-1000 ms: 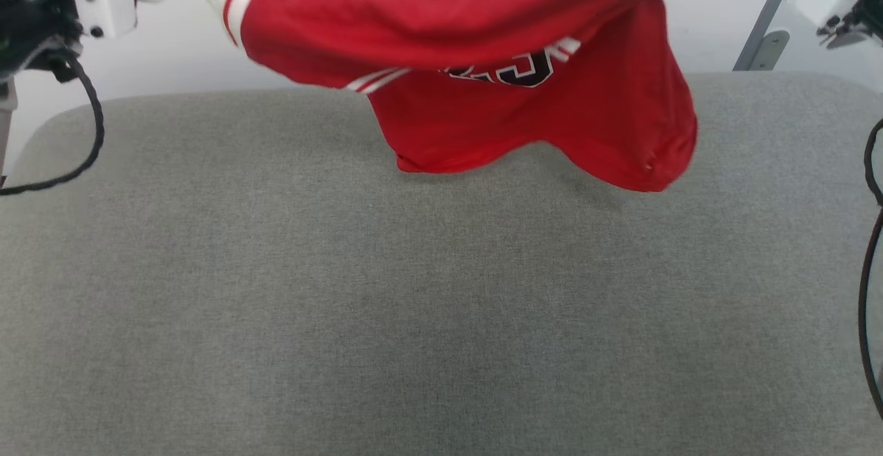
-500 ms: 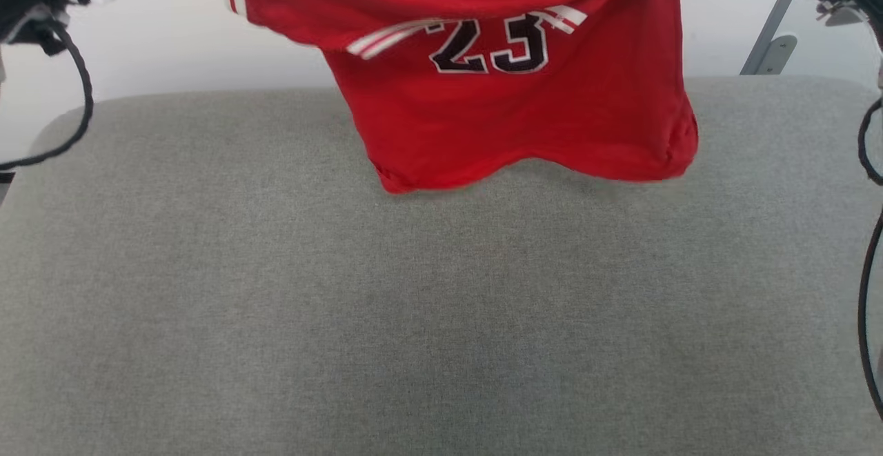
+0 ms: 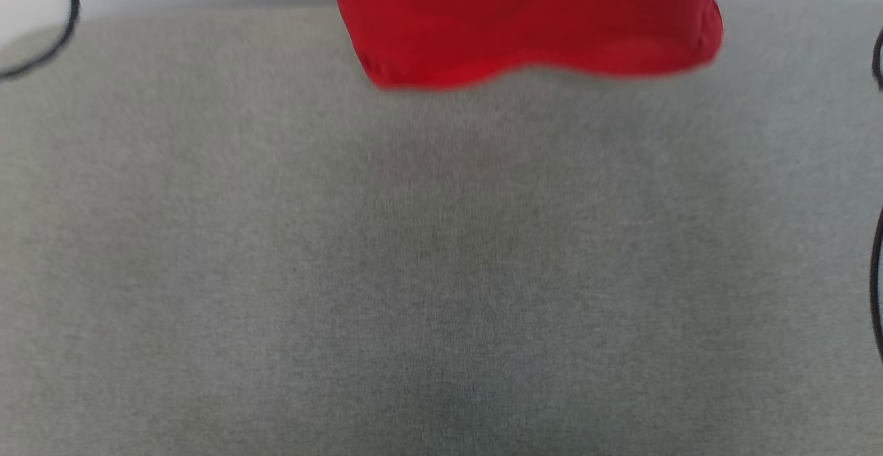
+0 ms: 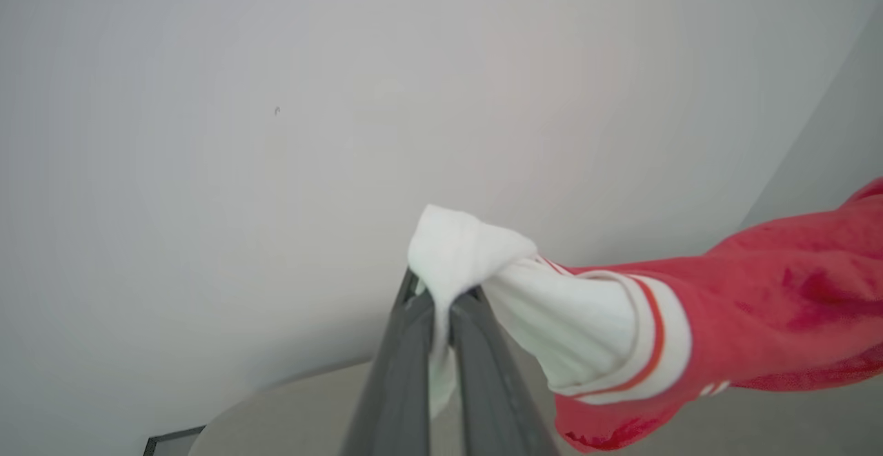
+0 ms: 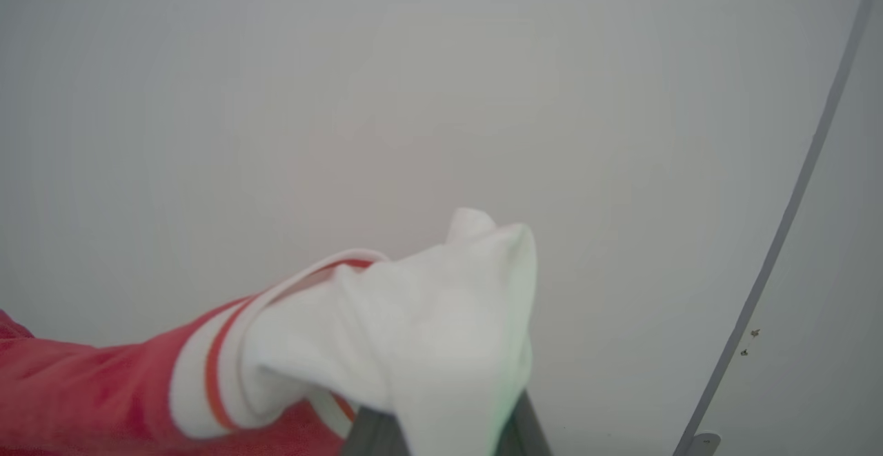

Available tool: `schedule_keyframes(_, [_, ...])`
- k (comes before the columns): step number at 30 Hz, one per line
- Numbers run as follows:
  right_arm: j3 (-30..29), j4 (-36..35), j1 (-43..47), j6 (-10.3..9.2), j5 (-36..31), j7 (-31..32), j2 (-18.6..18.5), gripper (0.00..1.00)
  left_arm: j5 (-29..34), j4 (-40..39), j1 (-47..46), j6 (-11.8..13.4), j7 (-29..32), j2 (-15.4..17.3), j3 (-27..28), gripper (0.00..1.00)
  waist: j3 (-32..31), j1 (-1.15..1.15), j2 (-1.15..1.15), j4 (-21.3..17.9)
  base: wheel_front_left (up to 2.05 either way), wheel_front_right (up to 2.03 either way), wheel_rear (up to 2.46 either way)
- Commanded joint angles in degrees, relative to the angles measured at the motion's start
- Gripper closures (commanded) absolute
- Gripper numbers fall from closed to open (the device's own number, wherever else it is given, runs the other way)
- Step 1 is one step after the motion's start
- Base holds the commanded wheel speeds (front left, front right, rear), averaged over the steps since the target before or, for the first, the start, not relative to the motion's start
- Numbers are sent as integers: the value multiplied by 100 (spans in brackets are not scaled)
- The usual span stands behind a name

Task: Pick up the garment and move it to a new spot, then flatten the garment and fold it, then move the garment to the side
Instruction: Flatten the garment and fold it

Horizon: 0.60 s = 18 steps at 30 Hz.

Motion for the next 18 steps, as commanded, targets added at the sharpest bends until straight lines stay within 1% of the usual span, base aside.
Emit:
schedule_keyframes(1, [-15,166,-189,0,-126,-225,36,100,81,95,-183,14,-201,-52,1,100,386,0,0,16,0,0,0])
schedule_keyframes(2, [-33,297,-323,0,-230,-439,60,100,184,187,-309,9,-358,-76,-24,100,492,0,0,22,0,0,0])
schedule_keyframes(3, [10,569,-557,0,-480,-843,99,100,336,344,-560,-9,-752,-154,-24,100,689,0,0,34,0,0,0])
schedule_keyframes(4, [-8,676,-693,0,-592,-1124,114,100,413,435,-685,-10,-970,-176,-39,100,777,0,0,43,0,0,0])
schedule_keyframes(6, [-26,946,-916,0,-888,-1593,112,100,592,607,-917,12,-1441,-233,-50,100,943,0,0,67,0,0,0])
schedule_keyframes(10, [-154,1398,-1318,0,-1443,-2583,153,100,931,935,-1282,-25,-2380,-329,-144,100,1205,0,0,140,0,0,0])
schedule_keyframes(11, [-161,1516,-1402,0,-1601,-2750,160,100,1013,993,-1373,-2,-2646,-333,-142,100,1262,0,0,161,0,0,0])
schedule_keyframes(12, [-156,1639,-1443,0,-1749,-2877,157,100,1059,1082,-1420,19,-2882,-341,-142,100,1307,0,0,180,0,0,0])
schedule_keyframes(14, [-110,1906,-1466,0,-1933,-2998,234,100,1134,1299,-1384,-41,-3198,-381,-213,100,1369,0,0,228,0,0,0])
schedule_keyframes(16, [-5,2218,-1407,0,-2040,-2998,297,100,1116,1548,-1275,-112,-3312,-440,-270,100,1396,0,0,276,0,0,0])
schedule_keyframes(18, [141,2556,-1309,0,-2015,-2913,347,100,1103,1775,-1169,-185,-3355,-484,-343,100,1393,0,0,322,0,0,0])
